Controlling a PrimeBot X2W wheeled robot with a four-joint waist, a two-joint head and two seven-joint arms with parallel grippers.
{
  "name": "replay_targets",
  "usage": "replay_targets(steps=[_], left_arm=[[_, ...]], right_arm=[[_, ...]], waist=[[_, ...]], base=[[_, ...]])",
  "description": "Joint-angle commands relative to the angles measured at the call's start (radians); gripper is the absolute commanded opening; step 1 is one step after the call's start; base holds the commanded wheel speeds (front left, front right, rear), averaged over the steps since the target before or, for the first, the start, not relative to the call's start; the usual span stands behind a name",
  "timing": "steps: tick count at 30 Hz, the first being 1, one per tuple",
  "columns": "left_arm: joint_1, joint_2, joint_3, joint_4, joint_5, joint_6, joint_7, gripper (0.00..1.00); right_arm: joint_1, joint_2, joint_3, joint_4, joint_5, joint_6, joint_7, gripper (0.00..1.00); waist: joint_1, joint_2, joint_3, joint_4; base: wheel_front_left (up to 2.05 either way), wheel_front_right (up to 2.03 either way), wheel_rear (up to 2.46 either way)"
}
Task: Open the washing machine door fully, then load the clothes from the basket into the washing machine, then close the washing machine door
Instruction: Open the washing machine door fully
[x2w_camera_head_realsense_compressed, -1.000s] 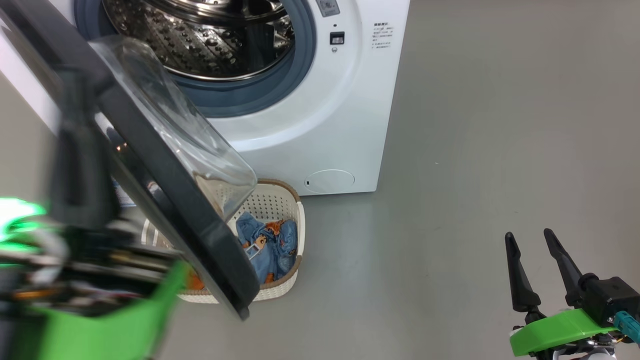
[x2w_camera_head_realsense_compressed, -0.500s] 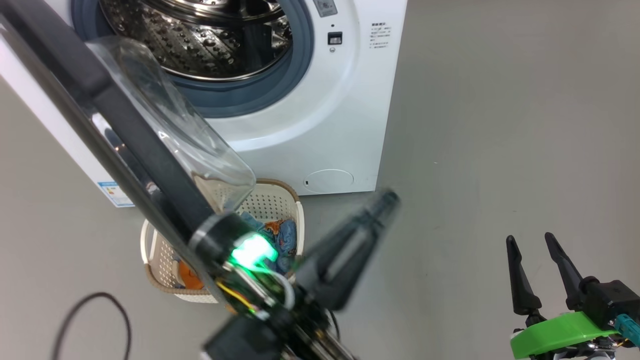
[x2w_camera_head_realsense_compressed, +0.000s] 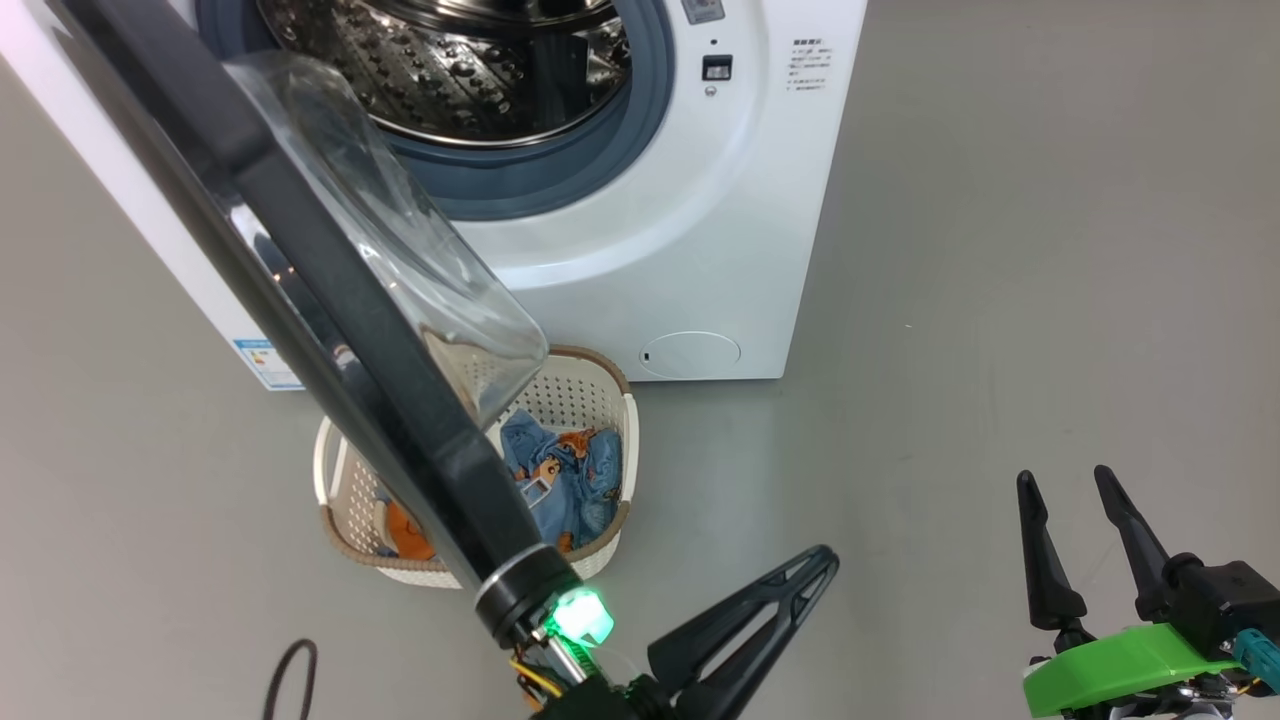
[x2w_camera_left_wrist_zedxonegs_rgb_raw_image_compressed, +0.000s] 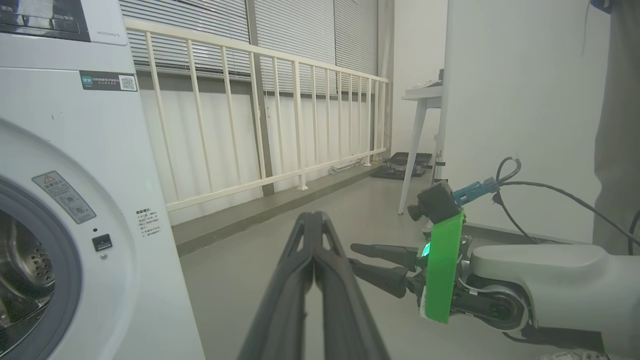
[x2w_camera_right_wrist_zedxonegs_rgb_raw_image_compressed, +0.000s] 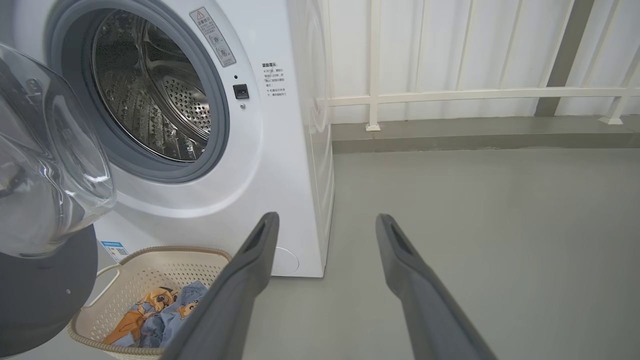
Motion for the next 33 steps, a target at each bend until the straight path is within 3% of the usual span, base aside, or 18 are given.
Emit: replay_targets(steps=[1, 9, 33], left_arm=[[-0.001, 0.005, 0.027, -0.004, -0.011, -0.001, -0.002, 0.00], [0.029, -0.001, 0.094, 0.072, -0.025, 0.028, -0.002, 0.00], [0.039, -0.039, 0.267, 0.204, -0.019, 0.037, -0.002, 0.00]], right_arm=[[-0.008, -0.002, 0.022, -0.021, 0.001, 0.003, -0.012, 1.00], [-0.007, -0.002, 0.024, -0.018, 0.001, 0.003, -0.012, 1.00], [-0.013, -0.009, 0.024, -0.011, 0.012, 0.003, -0.012, 1.00]], waist=[[0.0000, 0.0000, 0.002, 0.006], [0.0000, 0.0000, 0.004, 0.018], [0.0000, 0.0000, 0.013, 0.033]], base=[[0.00, 0.00, 0.00], [0.00, 0.00, 0.00], [0.00, 0.00, 0.00]])
